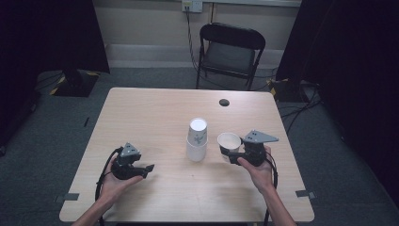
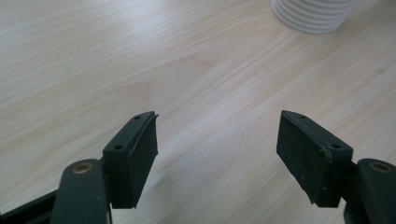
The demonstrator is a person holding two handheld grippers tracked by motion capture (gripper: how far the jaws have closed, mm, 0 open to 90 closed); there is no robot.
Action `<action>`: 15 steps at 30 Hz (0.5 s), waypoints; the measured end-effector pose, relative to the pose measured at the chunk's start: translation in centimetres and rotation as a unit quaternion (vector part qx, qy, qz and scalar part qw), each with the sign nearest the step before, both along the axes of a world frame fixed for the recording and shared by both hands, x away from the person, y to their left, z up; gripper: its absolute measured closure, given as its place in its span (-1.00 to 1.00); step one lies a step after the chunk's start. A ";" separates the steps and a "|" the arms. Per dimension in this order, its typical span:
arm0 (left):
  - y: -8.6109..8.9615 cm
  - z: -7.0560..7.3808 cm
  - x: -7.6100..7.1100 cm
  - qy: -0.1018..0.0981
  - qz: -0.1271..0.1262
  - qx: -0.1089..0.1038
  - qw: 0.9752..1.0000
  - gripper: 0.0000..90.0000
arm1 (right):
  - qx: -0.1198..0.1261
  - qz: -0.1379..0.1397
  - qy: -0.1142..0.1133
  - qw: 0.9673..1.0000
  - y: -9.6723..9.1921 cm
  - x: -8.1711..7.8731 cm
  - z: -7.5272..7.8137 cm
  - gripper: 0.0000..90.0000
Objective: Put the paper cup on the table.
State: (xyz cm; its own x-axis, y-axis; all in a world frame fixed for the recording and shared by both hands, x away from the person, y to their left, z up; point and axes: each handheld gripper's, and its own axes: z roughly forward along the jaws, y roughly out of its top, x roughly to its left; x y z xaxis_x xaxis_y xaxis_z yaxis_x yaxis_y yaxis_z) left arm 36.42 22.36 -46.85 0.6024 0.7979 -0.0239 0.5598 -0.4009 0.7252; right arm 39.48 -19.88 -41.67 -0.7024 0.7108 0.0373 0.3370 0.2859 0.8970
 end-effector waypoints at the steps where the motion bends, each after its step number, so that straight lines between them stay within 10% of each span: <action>1: 0.2 0.0 -0.1 0.001 0.001 -0.004 1.000 -0.36 | 0.000 -0.003 -0.002 1.000 -0.1 0.3 0.0 -0.28; 9: 1.8 -2.2 -0.1 0.029 0.024 -0.001 0.999 -0.39 | -0.003 -0.029 0.006 1.000 0.0 2.2 -1.2 -0.29; 15: 1.6 -2.9 -0.1 -0.001 0.028 0.007 1.000 -0.55 | -0.001 -0.046 0.011 0.999 -0.6 3.5 -1.6 -0.29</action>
State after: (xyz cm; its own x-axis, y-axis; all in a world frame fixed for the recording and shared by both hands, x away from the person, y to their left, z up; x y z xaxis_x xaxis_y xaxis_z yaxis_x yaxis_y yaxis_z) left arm 36.29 23.96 -49.70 0.5571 0.8304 -0.0107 0.5802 -0.3799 0.7204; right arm 43.02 -20.47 -43.25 -0.6336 0.7719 0.0511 0.3814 0.2542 0.8888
